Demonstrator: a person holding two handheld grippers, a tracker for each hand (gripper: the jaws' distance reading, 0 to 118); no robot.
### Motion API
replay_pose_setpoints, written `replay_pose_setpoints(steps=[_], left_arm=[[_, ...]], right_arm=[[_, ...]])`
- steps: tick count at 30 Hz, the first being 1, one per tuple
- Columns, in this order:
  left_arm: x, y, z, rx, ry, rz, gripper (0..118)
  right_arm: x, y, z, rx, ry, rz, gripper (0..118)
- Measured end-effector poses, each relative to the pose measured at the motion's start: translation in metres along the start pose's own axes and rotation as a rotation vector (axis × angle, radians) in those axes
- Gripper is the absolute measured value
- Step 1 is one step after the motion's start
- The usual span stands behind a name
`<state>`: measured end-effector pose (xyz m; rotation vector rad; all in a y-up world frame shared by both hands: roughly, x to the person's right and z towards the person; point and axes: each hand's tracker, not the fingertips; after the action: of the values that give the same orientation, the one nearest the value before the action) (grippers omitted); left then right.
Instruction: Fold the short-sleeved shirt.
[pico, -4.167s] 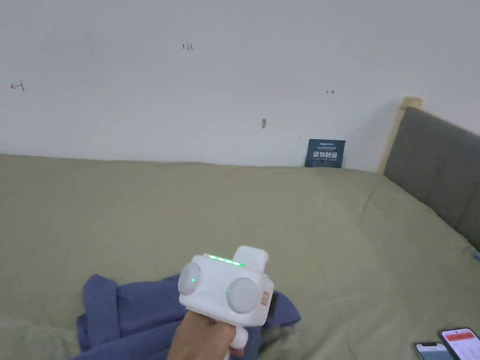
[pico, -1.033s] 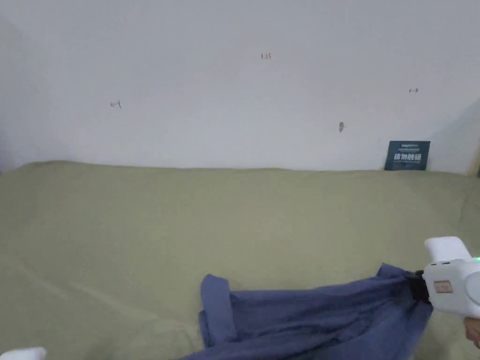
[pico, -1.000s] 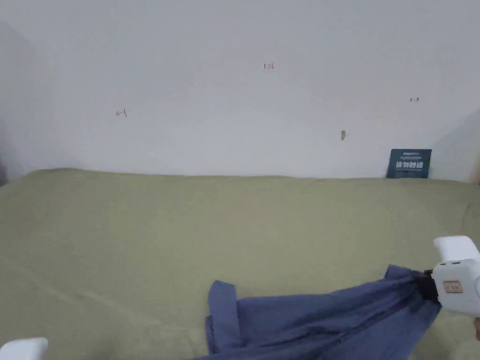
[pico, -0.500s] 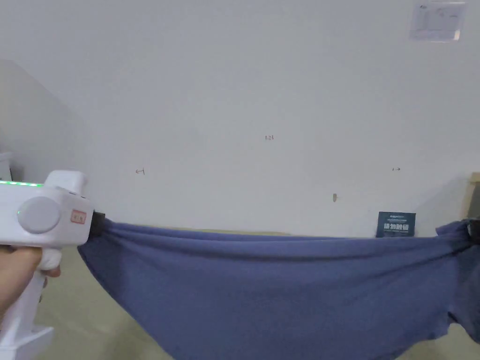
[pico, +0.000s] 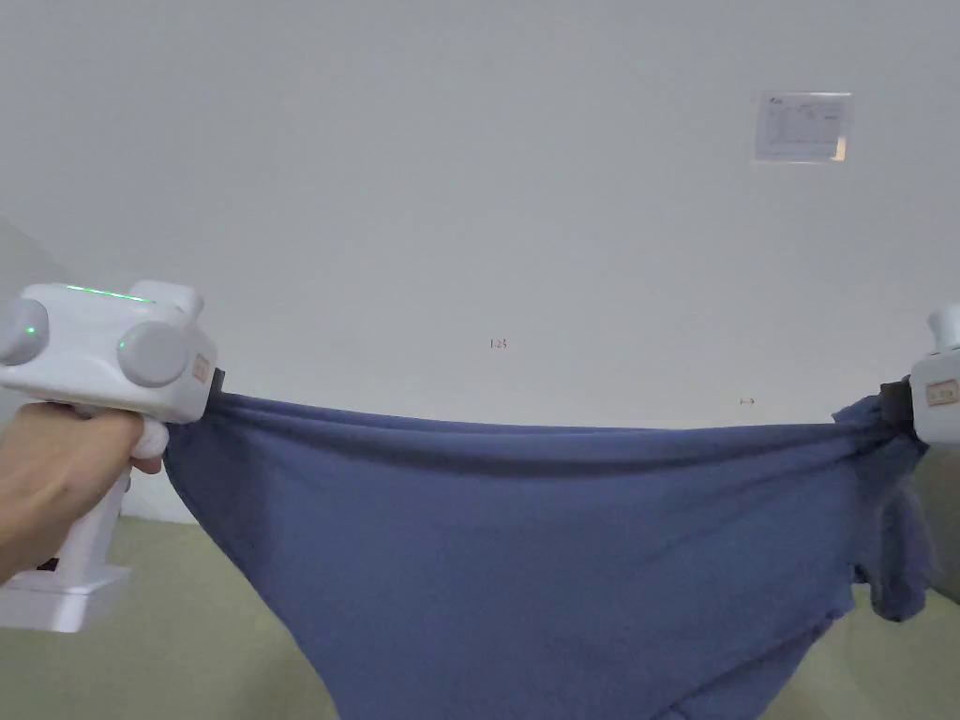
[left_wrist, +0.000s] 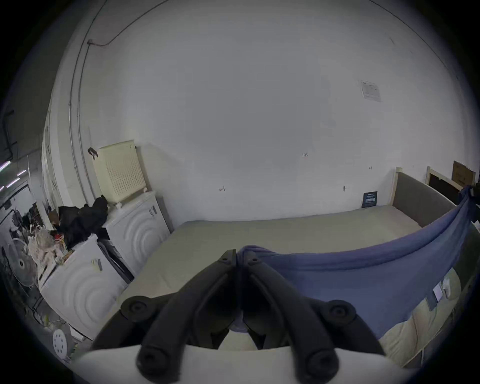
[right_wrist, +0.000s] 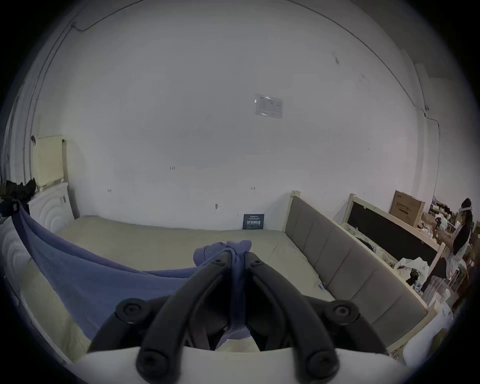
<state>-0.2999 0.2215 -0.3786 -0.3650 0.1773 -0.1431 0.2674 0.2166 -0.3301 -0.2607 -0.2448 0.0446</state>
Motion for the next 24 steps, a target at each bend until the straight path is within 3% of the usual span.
replay_pose_setpoints(steps=[14, 24], left_arm=[[0.037, 0.010, -0.108, -0.004, 0.050, 0.068, 4], [0.058, -0.088, -0.190, -0.168, 0.051, 0.003, 4]], right_arm=[[-0.027, 0.001, -0.116, -0.037, -0.029, -0.027, 8], [-0.050, -0.110, -0.182, -0.199, -0.005, 0.034, 8]])
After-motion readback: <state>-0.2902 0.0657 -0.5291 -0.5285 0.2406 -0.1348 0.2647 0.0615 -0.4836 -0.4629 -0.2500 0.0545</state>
